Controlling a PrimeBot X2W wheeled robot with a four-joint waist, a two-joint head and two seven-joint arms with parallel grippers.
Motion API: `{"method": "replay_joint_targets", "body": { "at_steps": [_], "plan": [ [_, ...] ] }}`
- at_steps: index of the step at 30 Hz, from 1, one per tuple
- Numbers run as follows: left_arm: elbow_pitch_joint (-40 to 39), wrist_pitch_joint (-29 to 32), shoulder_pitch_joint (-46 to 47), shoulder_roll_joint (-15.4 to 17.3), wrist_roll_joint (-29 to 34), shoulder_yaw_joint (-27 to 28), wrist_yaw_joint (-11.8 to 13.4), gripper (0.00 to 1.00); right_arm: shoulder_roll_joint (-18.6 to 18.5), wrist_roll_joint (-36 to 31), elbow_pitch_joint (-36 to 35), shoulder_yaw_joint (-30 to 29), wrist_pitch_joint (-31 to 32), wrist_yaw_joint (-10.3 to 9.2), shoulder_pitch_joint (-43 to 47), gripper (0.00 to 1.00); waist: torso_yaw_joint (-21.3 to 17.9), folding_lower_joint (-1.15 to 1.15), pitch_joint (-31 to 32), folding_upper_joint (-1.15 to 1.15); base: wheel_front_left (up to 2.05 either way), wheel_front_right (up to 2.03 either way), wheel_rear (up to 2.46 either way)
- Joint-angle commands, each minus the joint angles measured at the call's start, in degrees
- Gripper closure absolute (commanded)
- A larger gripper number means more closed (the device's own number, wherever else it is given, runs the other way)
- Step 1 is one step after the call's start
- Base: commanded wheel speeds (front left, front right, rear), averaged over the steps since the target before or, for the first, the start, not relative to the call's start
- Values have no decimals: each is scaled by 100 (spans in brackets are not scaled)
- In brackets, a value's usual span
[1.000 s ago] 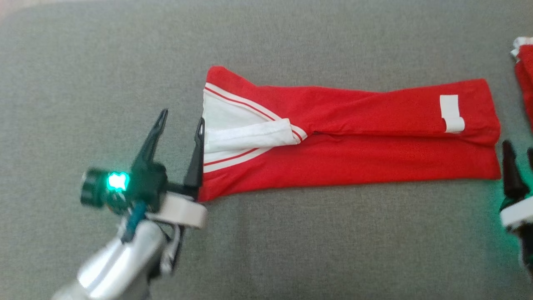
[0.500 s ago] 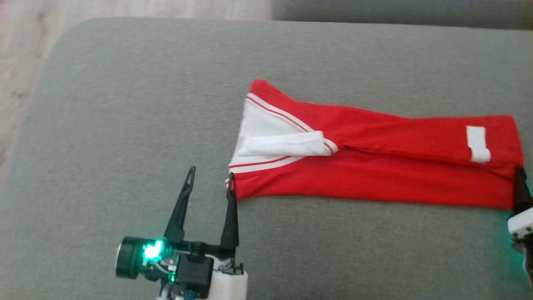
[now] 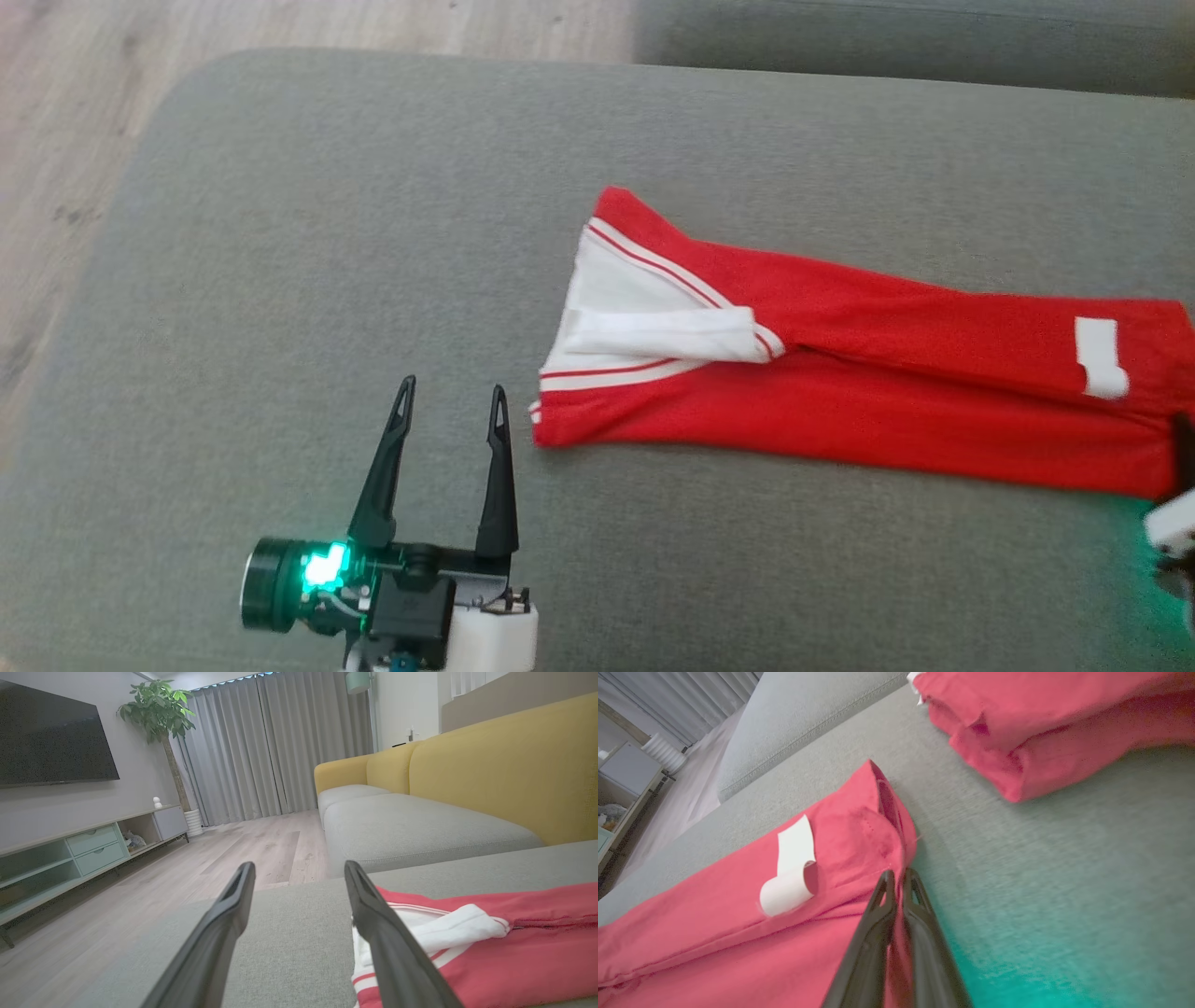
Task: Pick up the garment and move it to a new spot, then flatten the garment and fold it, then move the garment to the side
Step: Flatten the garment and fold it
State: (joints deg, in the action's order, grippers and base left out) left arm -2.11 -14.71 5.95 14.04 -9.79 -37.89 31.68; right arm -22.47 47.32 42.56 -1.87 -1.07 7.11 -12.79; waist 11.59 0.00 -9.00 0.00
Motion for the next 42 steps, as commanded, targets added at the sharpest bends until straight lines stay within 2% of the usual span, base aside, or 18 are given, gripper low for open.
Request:
{"method": "replay_joint_targets", "body": {
  "at_steps": [1,4,6,8,9,11,15,19,22,26,32,33,34,35,38,42],
  "plan": [
    [-201,-29,61,1,108,263,-45,0,-378,-26,-234,-34,-49,37,92,100,-118,0,46,0,0,0,0],
    [-206,-29,24,-7,172,340,-150,0,-744,-58,-554,-221,97,37,138,100,-263,0,64,0,0,0,0],
    [-208,-29,14,-6,195,368,-179,0,-852,-70,-710,-277,176,37,128,100,-312,0,70,0,0,0,0],
    [-203,-29,-8,-10,229,420,-235,0,-989,-19,-1110,-395,362,37,95,100,-376,0,89,0,0,0,0],
    [-189,-29,-45,-25,252,474,-275,0,-1001,59,-1647,-413,588,37,64,100,-429,0,136,0,0,0,0],
    [-175,-29,-88,-58,256,512,-326,0,-874,185,-2272,-376,812,37,23,100,-461,0,190,0,0,0,0],
    [-117,-29,-148,-136,282,535,-456,0,-356,285,-3482,-30,1211,37,-67,100,-453,0,279,0,0,0,0],
    [-79,-29,-158,-198,322,542,-602,0,287,16,-4071,676,1551,37,-215,100,-332,0,301,0,0,0,0],
    [-19,-29,-166,-248,343,538,-712,0,825,-57,-4002,1206,1674,37,-372,100,-169,0,332,0,0,0,0],
    [93,-29,-196,-332,365,495,-856,0,1362,-170,-3487,1800,1633,37,-500,100,83,0,420,0,0,0,0],
    [159,-29,-265,-399,388,526,-994,0,1736,-227,-2461,2301,1382,37,-685,100,315,0,460,0,0,0,0],
    [160,-29,-269,-411,398,537,-1006,0,1771,-224,-2305,2344,1300,37,-731,86,336,0,454,0,0,0,0],
    [163,-29,-272,-422,410,546,-1019,0,1802,-204,-2162,2392,1221,37,-778,51,351,0,450,0,0,0,0],
    [165,-29,-274,-433,422,556,-1029,0,1830,-183,-2026,2421,1121,37,-823,0,363,0,448,0,0,0,0],
    [171,-29,-289,-461,452,597,-1051,0,1891,-52,-1813,2559,837,37,-949,0,360,0,448,0,0,0,0],
    [168,-29,-355,-464,464,702,-1053,0,1824,129,-1950,2762,541,37,-992,0,240,0,528,0,0,0,0]
  ]
}}
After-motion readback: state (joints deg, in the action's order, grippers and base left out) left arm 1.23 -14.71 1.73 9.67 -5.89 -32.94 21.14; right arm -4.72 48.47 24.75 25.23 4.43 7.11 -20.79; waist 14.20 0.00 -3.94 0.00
